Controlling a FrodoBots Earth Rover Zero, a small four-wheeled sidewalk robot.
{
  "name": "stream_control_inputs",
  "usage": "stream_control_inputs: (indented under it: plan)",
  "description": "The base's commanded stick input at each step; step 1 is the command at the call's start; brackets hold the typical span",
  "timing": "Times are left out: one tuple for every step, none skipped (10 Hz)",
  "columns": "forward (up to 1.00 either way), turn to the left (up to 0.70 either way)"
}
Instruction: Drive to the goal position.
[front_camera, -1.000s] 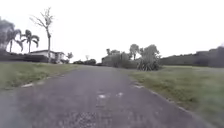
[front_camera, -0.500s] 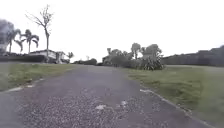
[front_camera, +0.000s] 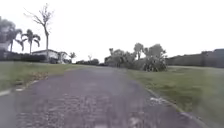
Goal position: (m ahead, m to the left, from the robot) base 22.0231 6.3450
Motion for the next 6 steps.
stream_control_inputs:
  plan:
    - [1.0,0.01]
    - [1.0,0.0]
    - [1.0,0.0]
    - [1.0,0.0]
    - [1.0,0.0]
    - [1.0,0.0]
